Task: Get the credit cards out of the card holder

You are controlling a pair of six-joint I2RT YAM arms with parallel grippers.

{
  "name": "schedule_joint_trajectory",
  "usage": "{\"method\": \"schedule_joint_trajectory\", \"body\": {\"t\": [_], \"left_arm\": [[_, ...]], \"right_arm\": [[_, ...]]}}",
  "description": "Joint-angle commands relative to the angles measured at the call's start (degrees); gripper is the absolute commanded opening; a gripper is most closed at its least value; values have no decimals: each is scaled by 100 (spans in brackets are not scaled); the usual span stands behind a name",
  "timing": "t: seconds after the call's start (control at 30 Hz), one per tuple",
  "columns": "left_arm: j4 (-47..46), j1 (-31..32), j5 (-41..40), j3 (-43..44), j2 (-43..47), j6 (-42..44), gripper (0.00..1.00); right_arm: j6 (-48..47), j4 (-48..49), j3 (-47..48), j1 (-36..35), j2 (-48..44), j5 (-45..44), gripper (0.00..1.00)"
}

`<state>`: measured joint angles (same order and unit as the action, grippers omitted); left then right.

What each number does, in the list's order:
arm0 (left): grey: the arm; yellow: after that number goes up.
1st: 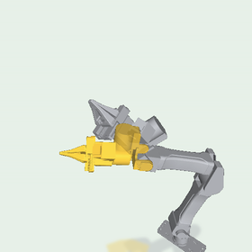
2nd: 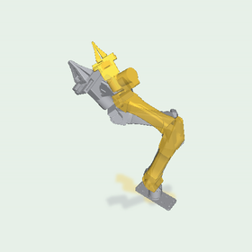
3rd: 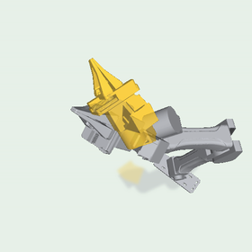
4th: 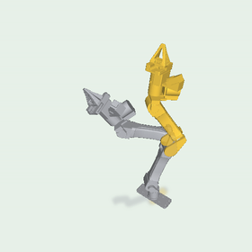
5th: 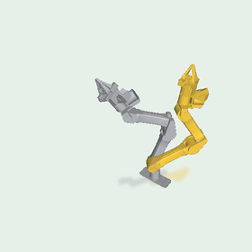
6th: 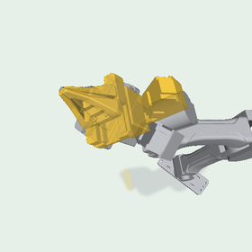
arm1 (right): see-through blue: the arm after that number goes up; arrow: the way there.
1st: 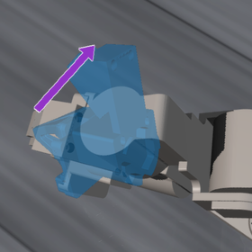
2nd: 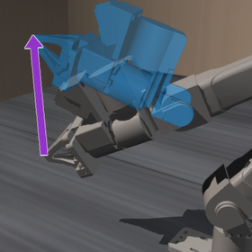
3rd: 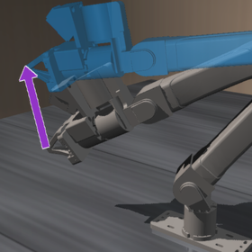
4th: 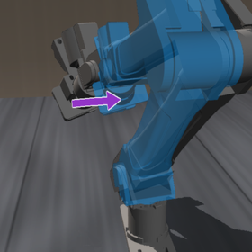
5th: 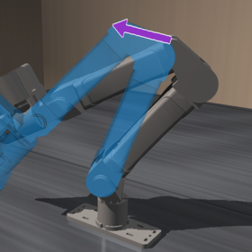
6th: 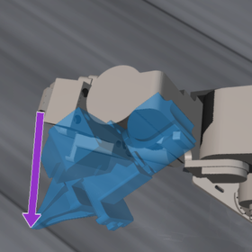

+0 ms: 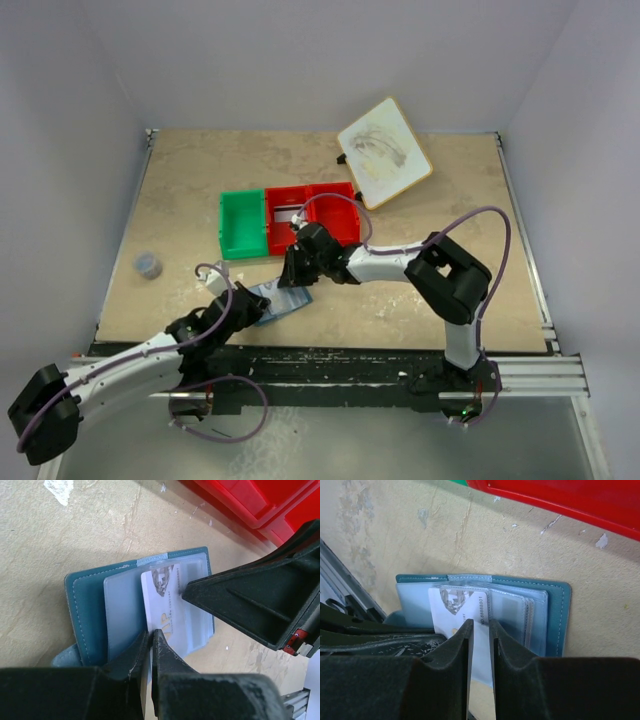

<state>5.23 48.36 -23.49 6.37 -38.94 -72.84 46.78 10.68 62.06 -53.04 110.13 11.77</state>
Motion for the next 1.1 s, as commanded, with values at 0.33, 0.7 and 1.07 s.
{"method": "schedule_joint_trajectory", "body": {"t": [0.33,0.7,1.07], "left_arm": [[1437,-28,-581,451,659,151,0],[1443,-26,-520,609,447,343,0],[603,-28,-63,400,47,265,19]], "right_arm": [[233,-276,-345,-27,143,-92,23],[211,-587,-313,-23,114,-354,23],[220,-409,-616,4,-113,-300,23]]}}
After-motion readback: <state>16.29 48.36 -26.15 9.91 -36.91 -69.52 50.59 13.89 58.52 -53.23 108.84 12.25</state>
